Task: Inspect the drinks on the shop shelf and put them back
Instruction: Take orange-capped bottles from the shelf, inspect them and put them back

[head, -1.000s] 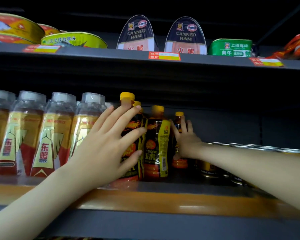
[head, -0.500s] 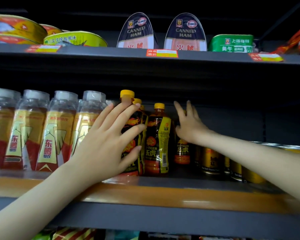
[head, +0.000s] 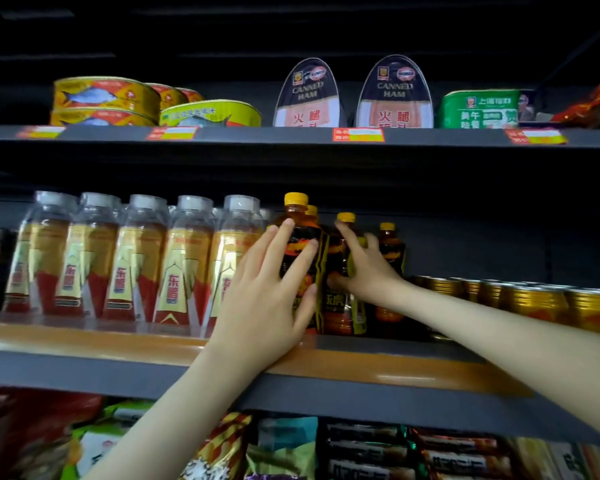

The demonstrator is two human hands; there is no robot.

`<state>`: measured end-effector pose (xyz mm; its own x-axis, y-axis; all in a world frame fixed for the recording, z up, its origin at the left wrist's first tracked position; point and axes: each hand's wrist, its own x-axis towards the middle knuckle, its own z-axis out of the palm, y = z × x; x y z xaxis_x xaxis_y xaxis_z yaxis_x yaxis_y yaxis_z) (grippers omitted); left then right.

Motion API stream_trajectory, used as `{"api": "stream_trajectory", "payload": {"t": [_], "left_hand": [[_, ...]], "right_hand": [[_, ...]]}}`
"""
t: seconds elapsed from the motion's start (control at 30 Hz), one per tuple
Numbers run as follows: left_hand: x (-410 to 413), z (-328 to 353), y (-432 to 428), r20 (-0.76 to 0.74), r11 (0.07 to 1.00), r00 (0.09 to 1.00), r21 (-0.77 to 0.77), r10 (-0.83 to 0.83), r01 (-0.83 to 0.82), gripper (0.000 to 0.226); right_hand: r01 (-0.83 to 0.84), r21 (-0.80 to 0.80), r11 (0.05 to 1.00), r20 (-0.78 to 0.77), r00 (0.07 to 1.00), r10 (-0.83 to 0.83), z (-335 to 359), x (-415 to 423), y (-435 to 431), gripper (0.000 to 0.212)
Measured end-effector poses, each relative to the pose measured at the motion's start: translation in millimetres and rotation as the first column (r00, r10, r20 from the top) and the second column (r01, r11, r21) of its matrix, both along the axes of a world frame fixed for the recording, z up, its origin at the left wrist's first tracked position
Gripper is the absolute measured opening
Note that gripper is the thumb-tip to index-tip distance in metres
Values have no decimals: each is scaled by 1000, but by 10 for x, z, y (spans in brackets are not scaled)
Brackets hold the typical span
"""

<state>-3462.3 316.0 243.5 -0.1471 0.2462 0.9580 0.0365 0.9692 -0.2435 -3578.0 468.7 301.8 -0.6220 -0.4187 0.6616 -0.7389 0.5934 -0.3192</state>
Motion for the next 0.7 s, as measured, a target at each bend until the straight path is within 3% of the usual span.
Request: {"api": "stream_trajectory", "payload": {"t": [0.23, 0.4, 0.5, 0.6, 0.7], "left_hand": [[-40, -15, 29, -39, 999, 998, 9, -44, 44, 46], [-69, -30, 35, -53, 998, 997, 13, -59, 60, 47], [1, -22, 59, -21, 998, 998, 29, -57, 57, 49], [252, -150, 185, 5, 996, 996, 8, -86, 86, 51], [650, -501, 469, 112, 965, 958, 24, -264, 263, 58]], "right_hand": [[134, 80, 988, -226, 968, -113, -12, 229, 355, 87], [157, 44, 987, -405, 906, -126, -29, 664, 738, 82], [153, 113, 982, -595, 801, -56, -92, 1017, 909, 83], [137, 146, 980, -777, 629, 28, -193, 1294, 1086, 81], [73, 151, 986, -855, 510, 93, -395, 1606, 1232, 68]]}}
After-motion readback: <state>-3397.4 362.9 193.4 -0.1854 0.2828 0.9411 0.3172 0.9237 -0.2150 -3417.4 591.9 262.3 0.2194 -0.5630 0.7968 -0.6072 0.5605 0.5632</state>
